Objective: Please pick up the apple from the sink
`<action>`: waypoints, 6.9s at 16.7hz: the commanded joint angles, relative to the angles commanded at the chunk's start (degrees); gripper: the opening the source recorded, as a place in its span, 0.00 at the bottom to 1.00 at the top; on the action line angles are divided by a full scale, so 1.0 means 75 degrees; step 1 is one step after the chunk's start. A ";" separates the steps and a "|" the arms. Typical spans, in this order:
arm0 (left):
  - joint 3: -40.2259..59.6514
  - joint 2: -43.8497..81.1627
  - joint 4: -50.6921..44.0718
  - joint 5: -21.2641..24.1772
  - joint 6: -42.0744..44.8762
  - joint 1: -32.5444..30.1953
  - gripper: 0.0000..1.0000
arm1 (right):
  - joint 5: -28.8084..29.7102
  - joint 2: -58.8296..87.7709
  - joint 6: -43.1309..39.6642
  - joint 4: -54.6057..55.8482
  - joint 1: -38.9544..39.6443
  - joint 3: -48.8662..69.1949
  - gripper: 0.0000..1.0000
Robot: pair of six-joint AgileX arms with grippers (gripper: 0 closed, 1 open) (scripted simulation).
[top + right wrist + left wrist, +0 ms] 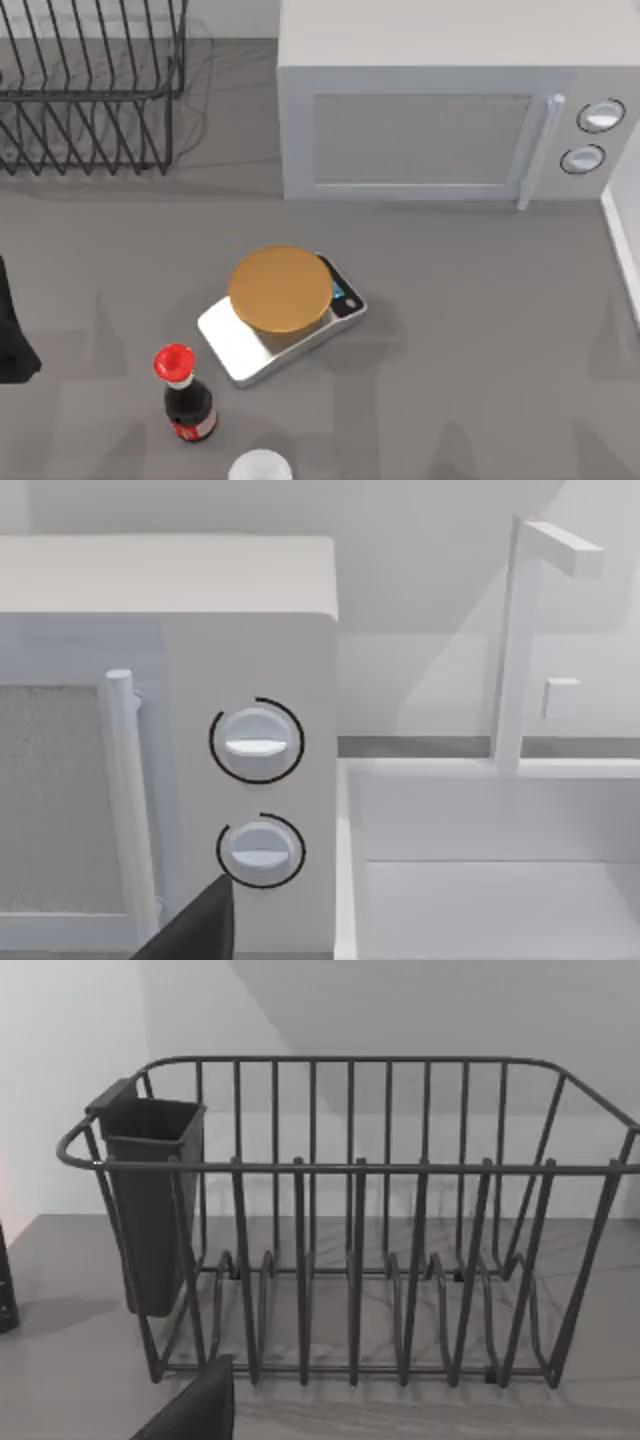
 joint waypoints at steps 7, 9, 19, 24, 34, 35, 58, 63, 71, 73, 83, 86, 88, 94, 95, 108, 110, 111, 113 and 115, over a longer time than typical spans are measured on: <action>0.0000 0.0000 0.0000 0.0000 0.0000 0.0000 1.00 | 0.0000 0.0000 0.0000 0.0000 0.0000 0.0000 1.00; 0.0000 0.0000 0.0000 0.0000 0.0000 0.0000 1.00 | 0.0000 0.0000 0.0000 0.0000 0.0000 0.0000 1.00; 0.0000 0.0000 0.0000 0.0000 0.0000 0.0000 1.00 | 0.0001 0.1200 -0.0262 -0.0736 -0.0274 0.1016 1.00; 0.0000 0.0000 0.0000 0.0000 0.0000 0.0000 1.00 | 0.0003 0.4260 -0.0836 -0.2349 -0.0874 0.3243 1.00; 0.0000 0.0000 0.0000 0.0000 0.0000 0.0000 1.00 | 0.0007 1.2010 -0.2157 -0.6060 -0.2255 0.8369 1.00; 0.0000 0.0000 0.0000 0.0000 0.0000 0.0000 1.00 | 0.0007 1.2631 -0.2261 -0.6353 -0.2364 0.8775 1.00; 0.0000 0.0000 0.0000 0.0000 0.0000 0.0000 1.00 | 0.0028 1.7233 -0.2610 -0.3673 -0.2760 0.9000 1.00; 0.0000 0.0000 0.0000 0.0000 0.0000 0.0000 1.00 | 0.0030 1.7473 -0.2605 -0.3392 -0.2761 0.8866 1.00; 0.0000 0.0000 0.0000 0.0000 0.0000 0.0000 1.00 | 0.0030 1.7473 -0.2605 -0.3392 -0.2761 0.8866 0.47; 0.0000 0.0000 0.0000 0.0000 0.0000 0.0000 1.00 | 0.0030 1.7473 -0.2605 -0.3392 -0.2761 0.8866 0.32; 0.0000 0.0000 0.0000 0.0000 0.0000 0.0000 1.00 | 0.0030 1.7473 -0.2605 -0.3392 -0.2761 0.8866 0.00; 0.0000 0.0000 0.0000 0.0000 0.0000 0.0000 1.00 | -0.0112 1.6859 -0.2521 -0.3770 -0.2751 0.9024 0.00; 0.0000 0.0000 0.0000 0.0000 0.0000 0.0000 1.00 | -0.0112 1.6832 -0.2525 -0.3874 -0.2755 0.9119 0.00; 0.0000 0.0000 0.0000 0.0000 0.0000 0.0000 1.00 | -0.0121 1.6246 -0.2577 -0.6112 -0.2799 1.0710 0.00; 0.0000 0.0000 0.0000 0.0000 0.0000 0.0000 1.00 | -0.0122 1.6078 -0.2585 -0.6721 -0.2805 1.1077 0.00; 0.0000 0.0000 0.0000 0.0000 0.0000 0.0000 1.00 | -0.0133 1.4494 -0.2600 -1.0781 -0.2798 1.3669 0.00; 0.0000 0.0000 0.0000 0.0000 0.0000 0.0000 1.00 | -0.0136 1.4513 -0.2571 -1.0763 -0.2764 1.3652 0.00; 0.0000 0.0000 0.0000 0.0000 0.0000 0.0000 1.00 | -0.0128 1.4507 -0.2487 -1.0758 -0.2677 1.3648 0.00; 0.0000 0.0000 0.0000 0.0000 0.0000 0.0000 1.00 | -0.0095 1.4485 -0.2081 -1.0739 -0.2259 1.3628 0.00; 0.0000 0.0000 0.0000 0.0000 0.0000 0.0000 1.00 | -0.0051 1.4465 -0.1362 -1.0720 -0.1518 1.3591 0.00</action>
